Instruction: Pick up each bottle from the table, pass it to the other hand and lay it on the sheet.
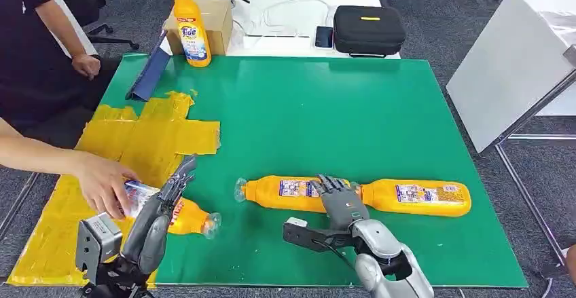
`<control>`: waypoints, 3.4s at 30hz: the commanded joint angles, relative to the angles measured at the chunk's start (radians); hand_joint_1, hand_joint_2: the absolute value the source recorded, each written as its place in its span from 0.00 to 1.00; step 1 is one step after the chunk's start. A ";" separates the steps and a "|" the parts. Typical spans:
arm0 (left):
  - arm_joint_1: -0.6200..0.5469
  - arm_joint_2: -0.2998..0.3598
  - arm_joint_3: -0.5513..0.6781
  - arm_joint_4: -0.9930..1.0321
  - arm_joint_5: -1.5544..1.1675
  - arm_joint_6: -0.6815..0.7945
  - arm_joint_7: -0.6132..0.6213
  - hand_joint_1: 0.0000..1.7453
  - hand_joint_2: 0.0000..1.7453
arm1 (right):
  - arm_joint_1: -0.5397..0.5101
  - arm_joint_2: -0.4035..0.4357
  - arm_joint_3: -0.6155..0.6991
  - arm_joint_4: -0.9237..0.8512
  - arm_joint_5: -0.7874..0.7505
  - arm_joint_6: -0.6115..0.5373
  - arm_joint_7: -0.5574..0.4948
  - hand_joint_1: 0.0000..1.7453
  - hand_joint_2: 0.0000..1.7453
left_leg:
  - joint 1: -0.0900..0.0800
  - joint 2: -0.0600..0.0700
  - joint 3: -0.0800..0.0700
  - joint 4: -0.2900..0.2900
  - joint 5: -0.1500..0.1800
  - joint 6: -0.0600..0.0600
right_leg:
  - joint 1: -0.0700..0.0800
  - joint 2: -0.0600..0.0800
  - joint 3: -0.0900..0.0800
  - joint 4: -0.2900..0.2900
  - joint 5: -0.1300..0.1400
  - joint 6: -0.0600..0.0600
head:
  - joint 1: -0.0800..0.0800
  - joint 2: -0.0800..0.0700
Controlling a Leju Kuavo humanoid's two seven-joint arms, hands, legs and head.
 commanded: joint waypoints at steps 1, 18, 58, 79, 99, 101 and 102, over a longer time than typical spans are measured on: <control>-0.006 -0.005 0.022 0.017 0.006 0.000 0.000 0.00 0.00 | -0.033 -0.010 0.013 0.108 0.011 0.028 0.013 0.00 1.00 | 0.000 0.000 0.000 -0.001 0.001 -0.002 | -0.001 0.001 -0.001 0.000 0.001 -0.001 | 0.000 0.000; 0.010 -0.026 0.063 0.045 0.074 -0.011 -0.013 0.00 0.00 | -0.021 -0.011 -0.002 0.169 0.047 0.104 0.037 1.00 1.00 | 0.000 -0.002 0.006 -0.002 0.001 -0.002 | 0.000 -0.002 0.005 -0.002 0.001 -0.001 | 0.000 0.000; 0.045 -0.058 0.087 -0.022 0.123 -0.020 0.016 0.00 0.00 | 0.116 0.012 -0.064 -0.023 -0.067 0.026 0.083 1.00 1.00 | 0.000 -0.001 0.007 0.000 0.001 -0.002 | 0.000 -0.002 0.005 0.000 0.002 -0.003 | 0.000 0.000; 0.163 -0.047 -0.038 -0.137 0.179 -0.036 0.009 0.00 0.00 | 0.289 -0.035 0.090 -0.473 -0.489 -0.285 -0.048 1.00 1.00 | 0.000 0.000 -0.005 0.000 0.001 -0.001 | 0.000 -0.001 -0.007 0.000 0.002 -0.003 | 0.000 0.000; 0.082 0.101 -0.291 -0.073 0.317 0.191 0.069 0.00 1.00 | 0.260 -0.037 0.185 -0.432 -0.592 -0.348 -0.116 1.00 1.00 | 0.000 0.000 -0.003 -0.001 0.001 -0.002 | -0.001 0.000 -0.005 -0.001 0.002 -0.003 | 0.000 0.000; 0.082 0.101 -0.291 -0.073 0.317 0.191 0.069 0.00 1.00 | 0.260 -0.037 0.185 -0.432 -0.592 -0.348 -0.116 1.00 1.00 | 0.000 0.000 -0.003 -0.001 0.001 -0.002 | -0.001 0.000 -0.005 -0.001 0.002 -0.003 | 0.000 0.000; 0.082 0.101 -0.291 -0.073 0.317 0.191 0.069 0.00 1.00 | 0.260 -0.037 0.185 -0.432 -0.592 -0.348 -0.116 1.00 1.00 | 0.000 0.000 -0.004 -0.001 0.002 -0.002 | -0.001 0.000 -0.005 -0.001 0.003 -0.003 | 0.000 0.000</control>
